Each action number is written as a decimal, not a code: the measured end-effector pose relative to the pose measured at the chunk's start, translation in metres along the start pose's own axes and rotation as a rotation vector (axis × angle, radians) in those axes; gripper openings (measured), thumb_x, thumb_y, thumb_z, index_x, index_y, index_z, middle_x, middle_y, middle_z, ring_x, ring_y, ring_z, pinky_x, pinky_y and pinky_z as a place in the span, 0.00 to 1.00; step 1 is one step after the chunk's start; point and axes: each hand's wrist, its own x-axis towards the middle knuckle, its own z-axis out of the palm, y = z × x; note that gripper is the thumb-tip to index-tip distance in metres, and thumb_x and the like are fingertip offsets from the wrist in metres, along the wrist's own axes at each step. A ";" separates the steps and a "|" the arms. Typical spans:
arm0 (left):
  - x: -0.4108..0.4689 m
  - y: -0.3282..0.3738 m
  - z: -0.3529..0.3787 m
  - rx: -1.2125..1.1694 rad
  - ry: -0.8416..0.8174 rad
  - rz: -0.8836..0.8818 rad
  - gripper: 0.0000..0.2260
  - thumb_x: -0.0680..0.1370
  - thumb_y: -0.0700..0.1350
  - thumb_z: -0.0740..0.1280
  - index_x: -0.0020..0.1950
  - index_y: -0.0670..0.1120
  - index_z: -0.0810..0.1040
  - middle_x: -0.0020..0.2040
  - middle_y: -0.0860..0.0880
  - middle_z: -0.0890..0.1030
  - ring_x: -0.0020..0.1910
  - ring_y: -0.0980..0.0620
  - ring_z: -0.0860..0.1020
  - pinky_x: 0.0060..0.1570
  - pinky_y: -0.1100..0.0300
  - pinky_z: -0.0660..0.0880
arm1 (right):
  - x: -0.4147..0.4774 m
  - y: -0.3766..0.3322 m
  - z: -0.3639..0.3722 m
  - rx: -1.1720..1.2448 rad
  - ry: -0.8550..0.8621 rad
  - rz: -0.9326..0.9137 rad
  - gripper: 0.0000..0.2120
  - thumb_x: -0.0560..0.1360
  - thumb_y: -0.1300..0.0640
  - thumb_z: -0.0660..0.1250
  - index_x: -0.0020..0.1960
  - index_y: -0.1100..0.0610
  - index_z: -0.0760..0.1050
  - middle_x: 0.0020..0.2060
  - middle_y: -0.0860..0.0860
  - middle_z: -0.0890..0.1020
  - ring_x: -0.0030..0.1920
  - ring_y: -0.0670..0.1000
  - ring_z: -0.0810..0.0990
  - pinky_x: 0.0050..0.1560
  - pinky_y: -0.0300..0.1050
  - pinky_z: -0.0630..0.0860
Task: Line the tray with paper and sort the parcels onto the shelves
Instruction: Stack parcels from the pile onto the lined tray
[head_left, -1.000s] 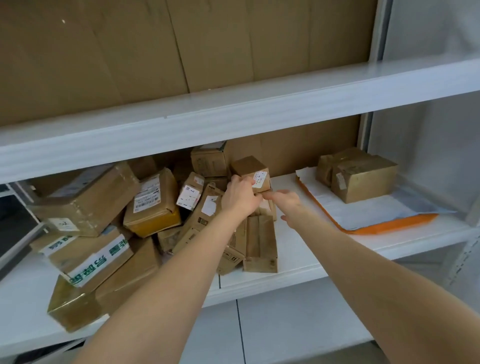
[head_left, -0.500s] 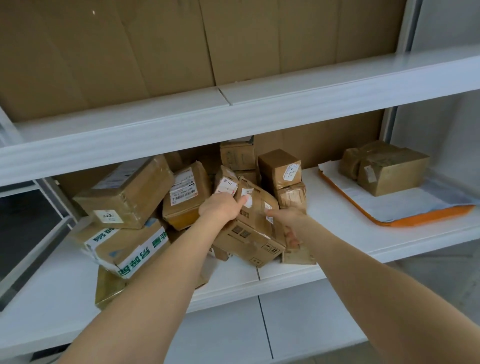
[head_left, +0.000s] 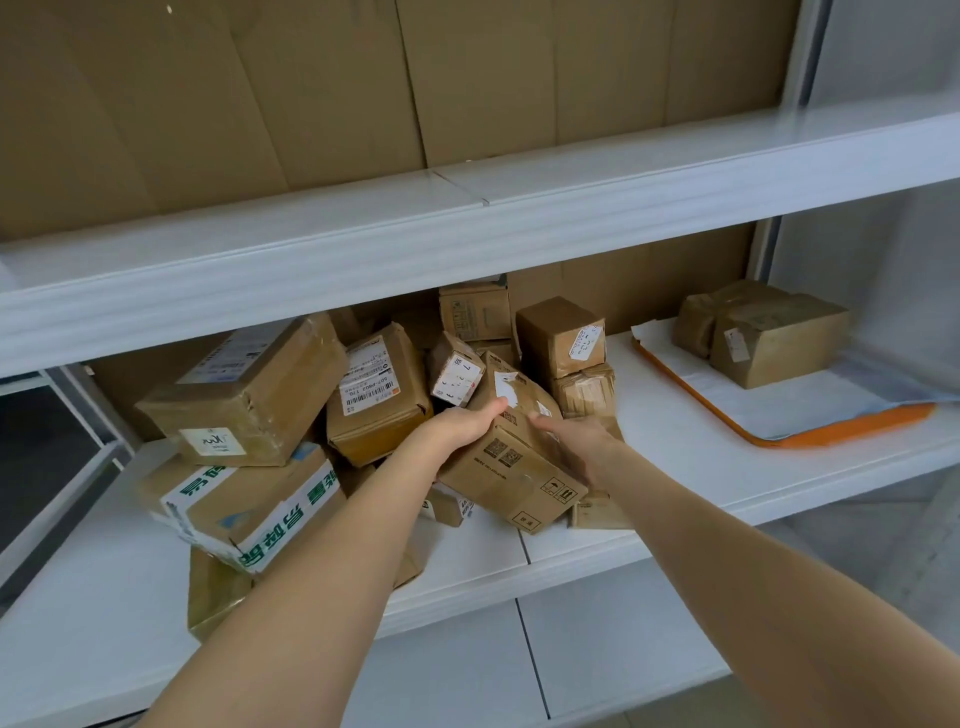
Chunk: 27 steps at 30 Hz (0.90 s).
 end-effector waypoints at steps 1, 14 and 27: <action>-0.001 0.001 -0.001 -0.007 -0.016 0.001 0.38 0.72 0.72 0.54 0.70 0.45 0.66 0.59 0.42 0.76 0.57 0.43 0.75 0.59 0.48 0.72 | 0.000 0.000 0.000 -0.001 0.018 -0.001 0.34 0.67 0.42 0.76 0.65 0.58 0.68 0.58 0.58 0.77 0.58 0.60 0.77 0.61 0.59 0.75; -0.020 0.026 -0.014 -0.116 -0.039 0.032 0.36 0.69 0.76 0.52 0.58 0.47 0.71 0.47 0.43 0.78 0.45 0.44 0.77 0.39 0.51 0.77 | -0.008 -0.008 -0.017 0.170 0.065 -0.036 0.28 0.67 0.42 0.76 0.58 0.55 0.69 0.50 0.57 0.80 0.51 0.58 0.80 0.55 0.56 0.79; -0.018 0.040 -0.015 -0.335 0.431 0.339 0.20 0.77 0.57 0.64 0.60 0.44 0.72 0.51 0.44 0.78 0.40 0.49 0.80 0.39 0.52 0.82 | -0.017 -0.008 -0.045 0.314 -0.032 0.028 0.20 0.78 0.37 0.58 0.52 0.52 0.77 0.46 0.56 0.84 0.51 0.58 0.82 0.54 0.54 0.79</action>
